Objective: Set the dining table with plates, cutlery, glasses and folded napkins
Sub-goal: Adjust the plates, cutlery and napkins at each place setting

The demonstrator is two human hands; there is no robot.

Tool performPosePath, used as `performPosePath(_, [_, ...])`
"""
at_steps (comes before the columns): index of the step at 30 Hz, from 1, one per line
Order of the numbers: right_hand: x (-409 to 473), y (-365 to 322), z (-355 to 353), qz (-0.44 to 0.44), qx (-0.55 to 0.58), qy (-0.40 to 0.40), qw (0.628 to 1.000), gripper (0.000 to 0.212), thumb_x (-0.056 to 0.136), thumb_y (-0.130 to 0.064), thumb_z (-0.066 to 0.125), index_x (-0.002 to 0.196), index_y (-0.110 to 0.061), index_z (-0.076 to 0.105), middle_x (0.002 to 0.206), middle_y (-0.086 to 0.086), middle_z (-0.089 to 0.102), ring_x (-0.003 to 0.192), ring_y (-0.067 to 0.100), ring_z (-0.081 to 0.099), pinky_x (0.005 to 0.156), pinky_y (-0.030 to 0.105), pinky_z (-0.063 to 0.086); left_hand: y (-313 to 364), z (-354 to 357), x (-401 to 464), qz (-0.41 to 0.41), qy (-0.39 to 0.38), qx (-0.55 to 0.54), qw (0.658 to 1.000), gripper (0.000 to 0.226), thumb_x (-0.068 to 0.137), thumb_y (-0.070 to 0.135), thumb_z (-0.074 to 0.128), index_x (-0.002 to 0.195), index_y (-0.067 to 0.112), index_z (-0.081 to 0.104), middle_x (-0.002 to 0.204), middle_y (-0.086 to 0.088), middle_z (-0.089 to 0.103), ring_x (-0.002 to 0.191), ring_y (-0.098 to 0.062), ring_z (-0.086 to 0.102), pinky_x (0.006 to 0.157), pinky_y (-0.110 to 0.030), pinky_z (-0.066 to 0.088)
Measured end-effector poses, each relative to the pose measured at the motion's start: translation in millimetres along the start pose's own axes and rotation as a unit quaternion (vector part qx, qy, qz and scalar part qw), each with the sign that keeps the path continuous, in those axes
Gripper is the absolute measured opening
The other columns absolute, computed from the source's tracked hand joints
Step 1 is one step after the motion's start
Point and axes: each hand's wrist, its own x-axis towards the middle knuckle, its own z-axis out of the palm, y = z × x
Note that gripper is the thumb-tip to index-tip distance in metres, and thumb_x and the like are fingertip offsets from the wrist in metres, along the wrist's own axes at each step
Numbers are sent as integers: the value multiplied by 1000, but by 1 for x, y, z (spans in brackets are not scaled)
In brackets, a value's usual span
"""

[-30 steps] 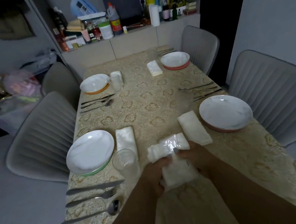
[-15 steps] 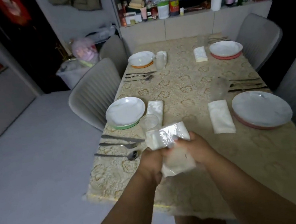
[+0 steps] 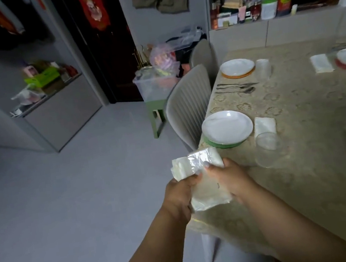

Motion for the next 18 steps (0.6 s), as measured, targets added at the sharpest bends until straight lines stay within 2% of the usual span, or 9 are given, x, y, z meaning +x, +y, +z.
performPosePath(3, [8,-25,70,-3,3,-6,1000,26,86,-46,63,93,-24,52,81,-5,60,81,19,63,77,34,53,39,-62,14,5,10,17,1000,25,80,7,73,104,6,66,96,-17,72,83,-36,68,62,-41,57])
performPosePath(5, [14,-38,114,5,-2,-11,1000,31,85,-48,62,97,-21,53,85,-2,60,87,23,63,80,36,54,63,-98,23,6,22,25,999,25,80,9,73,104,7,65,97,-16,71,83,-35,68,59,-39,57])
performPosePath(8, [29,-56,162,5,-30,-7,1000,38,87,-50,57,106,-17,57,94,2,62,89,23,62,75,30,48,93,-139,44,2,22,33,999,21,80,10,73,100,9,66,91,-13,72,78,-33,68,58,-38,56])
performPosePath(12, [62,-77,198,12,-35,2,999,42,87,-51,56,108,-15,59,99,5,65,89,24,64,77,33,52,122,-164,79,-7,10,26,1000,16,81,8,71,96,9,67,79,-9,73,68,-28,69,51,-32,54])
performPosePath(15, [92,-86,219,11,-14,17,1000,41,86,-50,59,106,-14,61,95,4,67,86,23,65,80,36,55,142,-175,112,-7,5,21,1000,22,80,8,72,101,6,68,84,-12,73,72,-30,69,54,-33,55])
performPosePath(18, [135,-98,240,15,-9,38,999,39,86,-50,59,103,-14,61,92,3,67,83,22,65,75,32,53,166,-184,160,-4,-2,33,999,24,80,10,73,103,6,68,89,-14,74,77,-31,69,57,-34,56])
